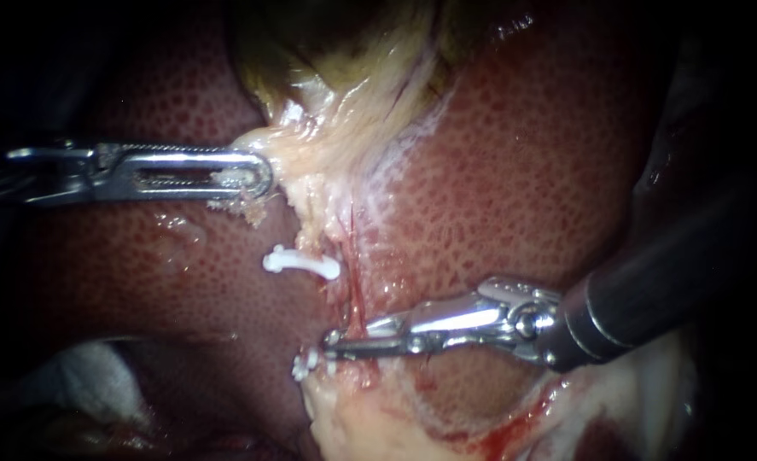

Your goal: Going back first clip right tube

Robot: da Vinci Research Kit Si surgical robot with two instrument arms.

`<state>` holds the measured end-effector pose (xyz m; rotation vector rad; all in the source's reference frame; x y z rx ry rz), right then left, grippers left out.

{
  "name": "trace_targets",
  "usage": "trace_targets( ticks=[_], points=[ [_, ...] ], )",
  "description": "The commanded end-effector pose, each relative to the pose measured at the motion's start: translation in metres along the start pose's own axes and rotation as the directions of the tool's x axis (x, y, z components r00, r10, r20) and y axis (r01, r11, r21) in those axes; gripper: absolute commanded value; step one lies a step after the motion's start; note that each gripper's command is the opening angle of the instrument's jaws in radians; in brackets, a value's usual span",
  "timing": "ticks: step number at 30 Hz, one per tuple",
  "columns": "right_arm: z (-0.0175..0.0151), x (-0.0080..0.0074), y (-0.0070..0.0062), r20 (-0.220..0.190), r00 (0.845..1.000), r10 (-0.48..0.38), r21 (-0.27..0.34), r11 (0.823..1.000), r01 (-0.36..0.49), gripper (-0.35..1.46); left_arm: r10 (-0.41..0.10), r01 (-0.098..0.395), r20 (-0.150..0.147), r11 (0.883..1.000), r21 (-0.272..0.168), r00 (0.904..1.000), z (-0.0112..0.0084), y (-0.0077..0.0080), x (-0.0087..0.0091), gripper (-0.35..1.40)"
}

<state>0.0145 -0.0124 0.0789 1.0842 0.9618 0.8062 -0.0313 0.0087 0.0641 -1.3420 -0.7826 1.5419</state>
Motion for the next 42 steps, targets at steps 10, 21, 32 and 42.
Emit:
trace_targets(
  ticks=[10, 21, 32, 42],
  points=[
    [0.0, 0.0004, -0.0001, 0.002, 1.0, -0.016, -0.005, 1.0, 0.016, -0.35, 0.0, 0.0, -0.001, 1.0, 0.001, 1.0, 0.0, 0.0, -0.0001, -0.35],
    [0.0016, 0.0017, 0.0004, -0.131, 0.936, -0.327, -0.031, 0.945, 0.326, 0.49, 0.001, -0.001, -0.001, 1.0, 0.001, 1.0, 0.0001, 0.0, -0.0002, -0.35],
    [-0.0009, 0.003, 0.0008, -0.138, 0.923, -0.359, -0.048, 0.933, 0.356, 0.49, 0.001, -0.001, -0.001, 1.0, 0.001, 1.0, 0.0001, 0.0, -0.0002, -0.35],
    [-0.0084, 0.0032, -0.001, -0.128, 0.868, -0.48, -0.041, 0.877, 0.479, 0.49, 0.002, -0.002, -0.001, 1.0, 0.002, 1.0, 0.0001, 0.0, -0.0003, -0.35]
  ],
)
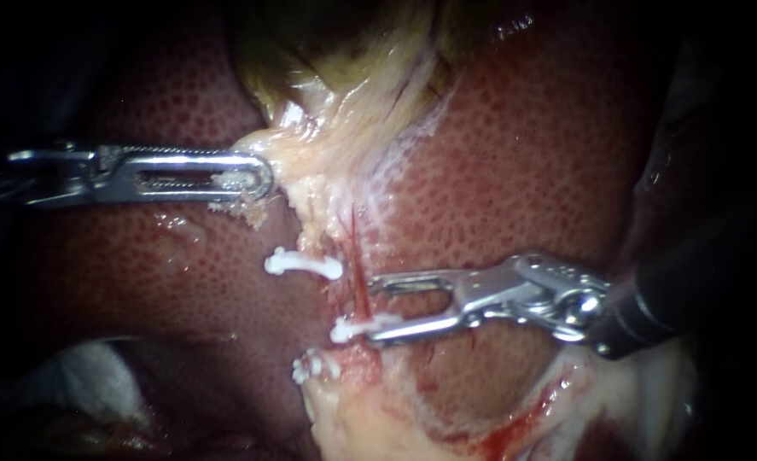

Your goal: Going back first clip right tube

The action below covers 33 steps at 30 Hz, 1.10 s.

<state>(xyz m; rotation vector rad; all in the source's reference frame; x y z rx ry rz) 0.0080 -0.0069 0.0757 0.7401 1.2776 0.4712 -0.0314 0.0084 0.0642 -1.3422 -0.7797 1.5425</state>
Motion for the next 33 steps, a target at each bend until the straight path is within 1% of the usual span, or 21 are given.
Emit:
trace_targets(
  ticks=[1, 7, 10, 14, 19, 22, 24, 28, 33],
  points=[
    [-0.0007, 0.0004, 0.0, -0.001, 1.0, -0.01, -0.003, 1.0, 0.01, 0.49, 0.0, 0.0, 0.0, 1.0, 0.0, 1.0, 0.0, 0.0, 0.0, -0.35],
    [-0.004, 0.003, -0.0006, -0.005, 0.998, -0.058, -0.009, 0.998, 0.058, 0.49, 0.001, -0.001, 0.0, 1.0, 0.001, 1.0, 0.0001, 0.0, -0.0001, -0.35],
    [-0.0049, 0.004, -0.0011, -0.006, 0.998, -0.069, -0.004, 0.998, 0.069, 0.49, 0.001, -0.001, 0.0, 1.0, 0.001, 1.0, 0.0001, 0.0, -0.0001, -0.35],
    [-0.0054, 0.0049, -0.0016, -0.007, 0.997, -0.081, -0.004, 0.997, 0.081, 0.49, 0.002, -0.002, -0.001, 1.0, 0.002, 1.0, 0.0003, -0.0001, -0.0003, -0.35],
    [-0.0054, 0.0051, -0.0018, -0.007, 0.996, -0.086, -0.003, 0.996, 0.086, 0.49, 0.005, -0.005, -0.005, 1.0, 0.002, 1.0, 0.0012, -0.0004, -0.0007, -0.35],
    [-0.0055, 0.0051, -0.0018, -0.007, 0.996, -0.086, -0.003, 0.996, 0.086, 0.49, 0.009, -0.009, 0.005, 1.0, 0.004, 0.9999, 0.0022, -0.0009, -0.0011, -0.35],
    [-0.0055, 0.0051, -0.0018, -0.007, 0.996, -0.086, -0.002, 0.996, 0.086, 0.49, 0.012, -0.012, 0.017, 1.0, 0.008, 0.9998, 0.0029, -0.0015, -0.0015, -0.35],
    [-0.0056, 0.0051, -0.0019, -0.006, 0.995, -0.103, -0.001, 0.995, 0.103, 0.49, 0.02, -0.021, 0.036, 1.0, 0.012, 0.9991, 0.0047, -0.003, -0.0026, -0.35],
    [-0.0058, 0.0051, -0.0021, -0.006, 0.993, -0.116, -0.002, 0.993, 0.116, 0.49, 0.029, -0.03, 0.055, 0.999, 0.017, 0.998, 0.007, -0.0047, -0.0038, -0.35]
  ],
)
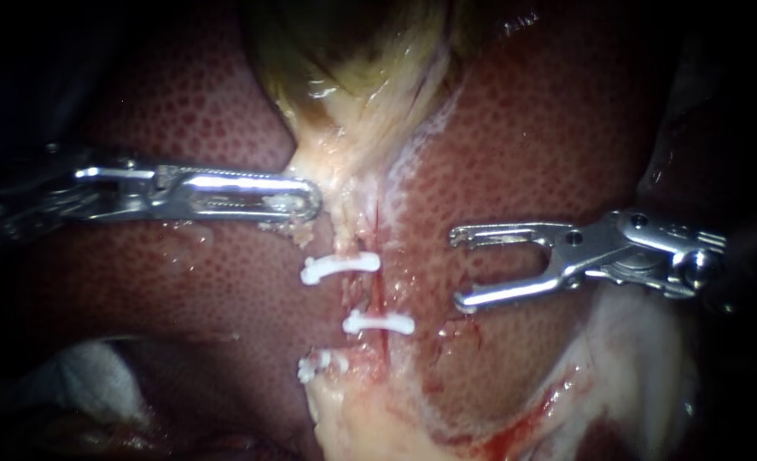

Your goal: Going back first clip right tube

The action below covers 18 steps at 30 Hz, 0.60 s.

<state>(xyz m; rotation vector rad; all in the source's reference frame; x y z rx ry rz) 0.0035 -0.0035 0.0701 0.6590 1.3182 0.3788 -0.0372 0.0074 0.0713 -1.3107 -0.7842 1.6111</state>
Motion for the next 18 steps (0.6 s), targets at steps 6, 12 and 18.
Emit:
trace_targets(
  ticks=[6, 12, 18],
  points=[
    [-0.0006, 0.0004, 0.0, 0.0, 1.0, -0.019, 0.002, 1.0, 0.019, 0.49, 0.001, -0.001, 0.022, 1.0, 0.001, 0.9998, 0.0022, -0.0011, -0.0017, -0.35],
    [-0.001, 0.0012, -0.0001, -0.001, 0.999, -0.043, 0.004, 0.999, 0.043, 0.49, -0.002, 0.002, 0.027, 1.0, -0.001, 0.9996, 0.0026, -0.0012, -0.002, -0.35],
    [-0.001, 0.0013, -0.0002, -0.001, 0.999, -0.049, 0.005, 0.999, 0.049, 0.49, -0.002, 0.002, 0.028, 1.0, -0.002, 0.9996, 0.0026, -0.0012, -0.002, -0.35]
  ],
)
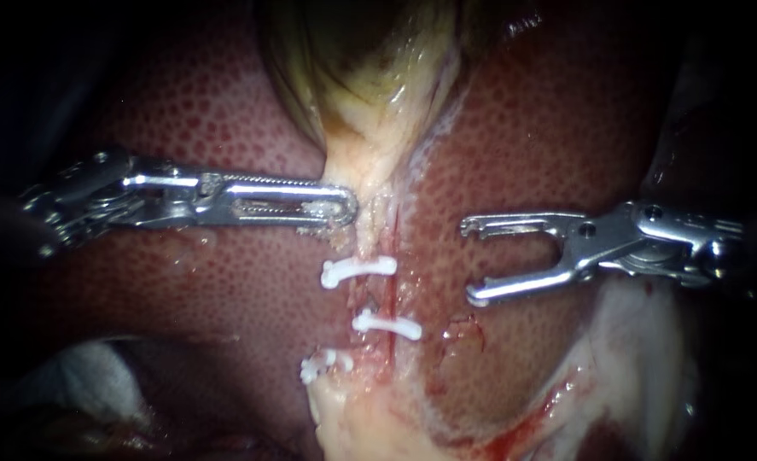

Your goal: Going back first clip right tube

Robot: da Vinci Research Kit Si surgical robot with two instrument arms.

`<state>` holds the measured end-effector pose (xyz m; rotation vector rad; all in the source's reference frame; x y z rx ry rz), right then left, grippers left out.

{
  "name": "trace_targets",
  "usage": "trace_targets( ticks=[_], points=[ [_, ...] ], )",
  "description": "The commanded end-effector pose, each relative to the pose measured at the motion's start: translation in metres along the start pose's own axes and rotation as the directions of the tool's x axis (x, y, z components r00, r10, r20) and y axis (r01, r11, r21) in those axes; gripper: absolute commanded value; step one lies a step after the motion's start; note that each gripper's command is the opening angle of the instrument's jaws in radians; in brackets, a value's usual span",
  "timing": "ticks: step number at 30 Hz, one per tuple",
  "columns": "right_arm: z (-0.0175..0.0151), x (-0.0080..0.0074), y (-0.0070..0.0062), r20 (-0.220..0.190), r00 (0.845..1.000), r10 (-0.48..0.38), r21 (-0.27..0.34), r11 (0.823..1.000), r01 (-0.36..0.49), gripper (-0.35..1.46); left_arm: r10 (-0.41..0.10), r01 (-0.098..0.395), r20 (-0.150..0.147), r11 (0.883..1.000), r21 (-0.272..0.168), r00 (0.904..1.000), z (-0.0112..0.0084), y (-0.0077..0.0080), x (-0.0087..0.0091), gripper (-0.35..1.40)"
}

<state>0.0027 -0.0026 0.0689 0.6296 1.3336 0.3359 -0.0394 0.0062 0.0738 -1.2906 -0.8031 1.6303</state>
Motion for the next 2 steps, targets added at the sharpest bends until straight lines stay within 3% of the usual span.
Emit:
trace_targets(
  ticks=[1, 2],
  points=[
    [0.0, 0.0, 0.0, 0.0, 1.0, 0.0, 0.0, 1.0, 0.0, 0.49, 0.0, 0.0, 0.0, 1.0, 0.0, 1.0, 0.0, 0.0, 0.0, -0.35],
    [0.0, 0.0, -0.0001, 0.0, 1.0, 0.0, 0.0, 1.0, 0.0, 0.49, 0.0, 0.0, 0.0, 1.0, -0.001, 1.0, 0.0, 0.0, 0.0, -0.35]
  ],
)
